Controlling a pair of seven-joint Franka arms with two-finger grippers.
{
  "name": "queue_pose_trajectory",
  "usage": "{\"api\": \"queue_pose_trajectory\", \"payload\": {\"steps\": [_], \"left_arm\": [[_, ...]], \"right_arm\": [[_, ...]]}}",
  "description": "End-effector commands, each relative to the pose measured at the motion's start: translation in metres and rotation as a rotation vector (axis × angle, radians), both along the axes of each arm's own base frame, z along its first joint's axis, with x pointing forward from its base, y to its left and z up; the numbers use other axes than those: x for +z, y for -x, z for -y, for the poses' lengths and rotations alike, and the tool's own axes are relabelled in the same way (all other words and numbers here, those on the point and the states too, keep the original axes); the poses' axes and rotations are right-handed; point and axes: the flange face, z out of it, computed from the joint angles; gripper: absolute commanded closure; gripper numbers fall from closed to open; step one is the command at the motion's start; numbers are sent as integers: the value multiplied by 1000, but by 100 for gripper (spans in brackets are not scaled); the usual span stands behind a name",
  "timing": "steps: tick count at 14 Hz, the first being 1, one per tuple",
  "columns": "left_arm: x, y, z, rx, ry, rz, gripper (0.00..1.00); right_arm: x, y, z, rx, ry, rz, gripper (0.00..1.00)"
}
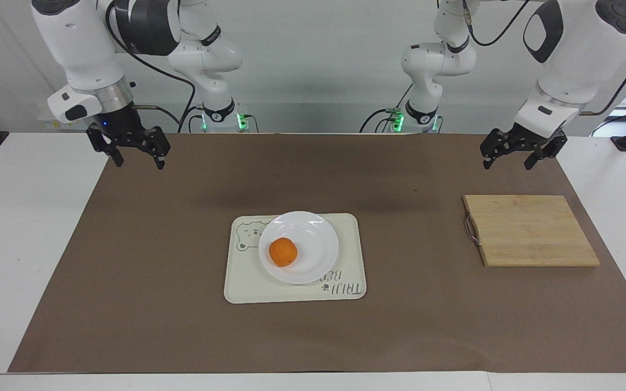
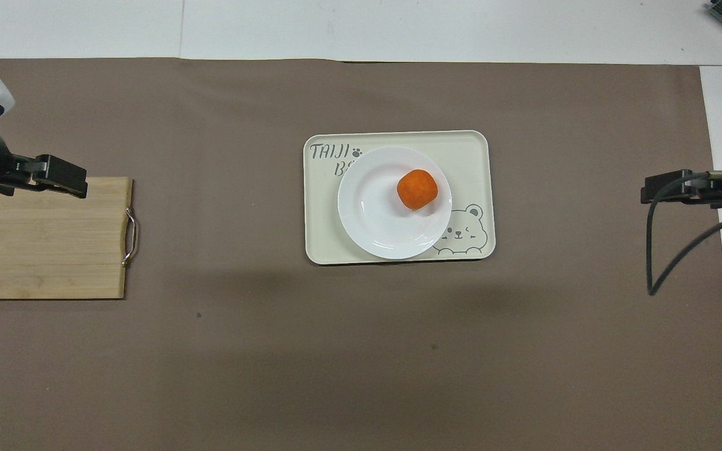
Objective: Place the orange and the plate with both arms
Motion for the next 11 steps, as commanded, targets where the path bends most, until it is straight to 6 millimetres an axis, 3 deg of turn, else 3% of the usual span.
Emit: {"api": "queue_pose_trajectory", "payload": {"steps": [1,7,11], "left_arm": [[6,3,-1,-4,-17,-2,0],[6,3,-1,-2,-17,-2,0],[6,3,-1,-2,-17,-2,0]], "right_arm": [[21,24,-4,-21,-25,-9,0],[10,33,-6,-56,-31,-63,0],[24,41,-7,-50,-25,-98,0]]}}
